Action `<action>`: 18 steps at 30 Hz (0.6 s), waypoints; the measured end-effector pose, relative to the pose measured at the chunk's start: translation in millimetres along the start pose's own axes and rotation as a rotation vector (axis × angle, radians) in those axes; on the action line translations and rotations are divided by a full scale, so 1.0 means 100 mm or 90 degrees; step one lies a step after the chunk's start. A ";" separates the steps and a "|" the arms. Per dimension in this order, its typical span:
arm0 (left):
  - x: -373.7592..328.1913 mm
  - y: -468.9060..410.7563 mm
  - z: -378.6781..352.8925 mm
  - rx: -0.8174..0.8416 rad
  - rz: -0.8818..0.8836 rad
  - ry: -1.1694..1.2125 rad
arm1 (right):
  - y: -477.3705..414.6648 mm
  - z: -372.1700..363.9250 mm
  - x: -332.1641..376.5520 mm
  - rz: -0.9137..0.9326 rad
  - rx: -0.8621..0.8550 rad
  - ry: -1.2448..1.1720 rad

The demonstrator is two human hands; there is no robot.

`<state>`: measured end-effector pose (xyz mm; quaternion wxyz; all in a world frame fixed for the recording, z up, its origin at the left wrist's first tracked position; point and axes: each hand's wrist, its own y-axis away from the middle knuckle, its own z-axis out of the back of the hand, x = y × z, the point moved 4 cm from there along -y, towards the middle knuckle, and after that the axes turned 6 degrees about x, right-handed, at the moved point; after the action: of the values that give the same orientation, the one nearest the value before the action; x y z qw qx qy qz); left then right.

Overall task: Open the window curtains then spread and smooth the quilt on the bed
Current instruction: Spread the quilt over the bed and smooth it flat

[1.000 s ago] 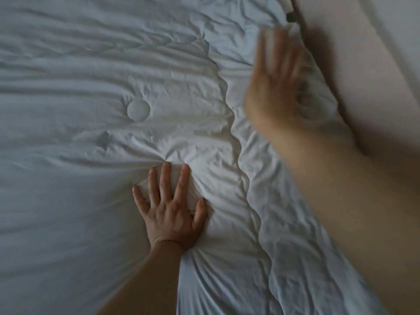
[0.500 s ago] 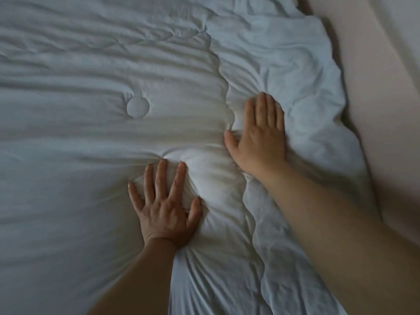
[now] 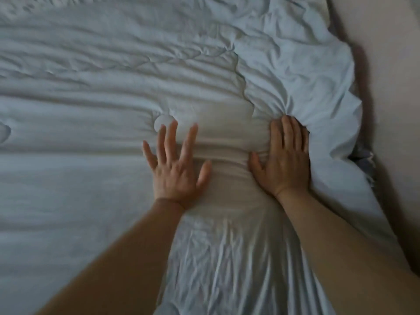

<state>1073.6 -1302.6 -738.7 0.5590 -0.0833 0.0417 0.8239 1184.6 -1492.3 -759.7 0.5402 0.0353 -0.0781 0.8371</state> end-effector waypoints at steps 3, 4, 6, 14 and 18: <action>-0.03 -0.62 -0.11 0.123 0.057 -0.045 | -0.04 0.00 -0.03 -0.003 0.010 -0.010; -0.04 -0.67 -0.21 0.142 0.066 -0.059 | -0.04 0.00 -0.03 -0.004 0.013 -0.015; -0.06 -0.69 -0.33 0.129 0.074 -0.065 | -0.08 -0.01 -0.04 -0.006 0.021 -0.024; -0.04 -0.73 -0.34 0.107 0.063 -0.036 | -0.10 0.01 -0.03 -0.008 0.018 -0.021; -0.01 -0.79 -0.34 0.110 0.057 -0.032 | -0.13 0.00 -0.02 -0.013 0.052 -0.014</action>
<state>1150.1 -1280.0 -770.4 0.5274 -0.0123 0.1026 0.8433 1197.0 -1489.0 -758.5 0.5456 0.0673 -0.0490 0.8339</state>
